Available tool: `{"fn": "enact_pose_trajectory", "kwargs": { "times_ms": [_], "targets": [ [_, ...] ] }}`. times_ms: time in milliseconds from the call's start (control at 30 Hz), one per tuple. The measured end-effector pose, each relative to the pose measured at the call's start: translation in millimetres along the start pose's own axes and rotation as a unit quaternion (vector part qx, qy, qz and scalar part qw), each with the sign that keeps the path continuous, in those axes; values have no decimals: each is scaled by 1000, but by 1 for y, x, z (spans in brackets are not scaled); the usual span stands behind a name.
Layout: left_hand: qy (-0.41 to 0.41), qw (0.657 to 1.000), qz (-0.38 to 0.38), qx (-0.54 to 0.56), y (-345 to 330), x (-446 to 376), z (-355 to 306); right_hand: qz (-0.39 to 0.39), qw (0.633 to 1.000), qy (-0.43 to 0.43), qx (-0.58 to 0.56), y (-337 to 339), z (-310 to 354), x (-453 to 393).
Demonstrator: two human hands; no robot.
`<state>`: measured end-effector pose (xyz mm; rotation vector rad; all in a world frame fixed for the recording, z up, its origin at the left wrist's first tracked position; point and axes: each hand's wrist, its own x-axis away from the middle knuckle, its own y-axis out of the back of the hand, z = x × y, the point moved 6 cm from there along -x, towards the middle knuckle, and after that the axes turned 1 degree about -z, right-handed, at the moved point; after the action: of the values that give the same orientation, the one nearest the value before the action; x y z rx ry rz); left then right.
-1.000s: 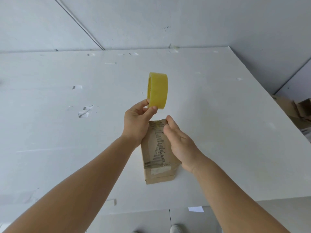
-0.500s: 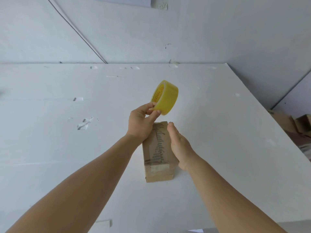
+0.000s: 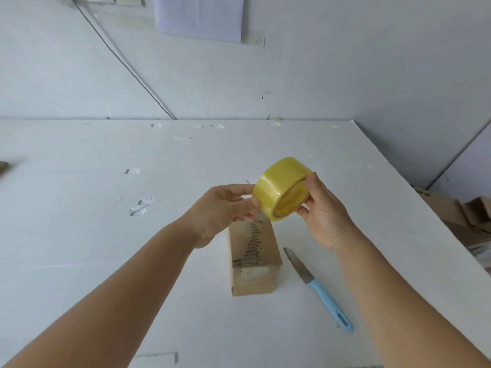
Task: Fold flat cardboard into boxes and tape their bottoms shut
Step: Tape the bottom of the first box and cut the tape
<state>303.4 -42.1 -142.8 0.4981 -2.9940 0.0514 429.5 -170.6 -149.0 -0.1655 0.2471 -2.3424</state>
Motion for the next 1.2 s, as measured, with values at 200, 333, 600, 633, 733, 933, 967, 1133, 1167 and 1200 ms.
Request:
{"fn": "enact_pose_trajectory", "kwargs": {
  "times_ms": [200,333,600,633,733,933,967,1133,1167,1200],
  "targets": [
    [102,989,-52,-90,5,15,17,80,994,6,-76,-12,8,17],
    [110,987,-60,-97,3,24,16,94,991,16,-96,-17,11,25],
    [116,989,-91,-30,4,39,18,89,993,7,-81,-21,12,29],
    [121,987,-101,-35,5,40,19,79,995,10,-66,-20,12,29],
    [129,983,-111,-73,8,43,21,51,998,16,-25,-17,12,30],
    [137,961,-123,-205,29,52,25,6,984,56,168,8,20,29],
    [141,958,-120,-217,31,52,27,6,975,61,216,12,20,28],
    [156,949,-100,-255,35,48,33,10,942,58,331,19,16,28],
    [159,947,-96,-261,36,47,33,10,937,56,345,20,15,28],
    [162,946,-95,-265,38,46,34,8,930,53,364,22,13,29]
  ]
}}
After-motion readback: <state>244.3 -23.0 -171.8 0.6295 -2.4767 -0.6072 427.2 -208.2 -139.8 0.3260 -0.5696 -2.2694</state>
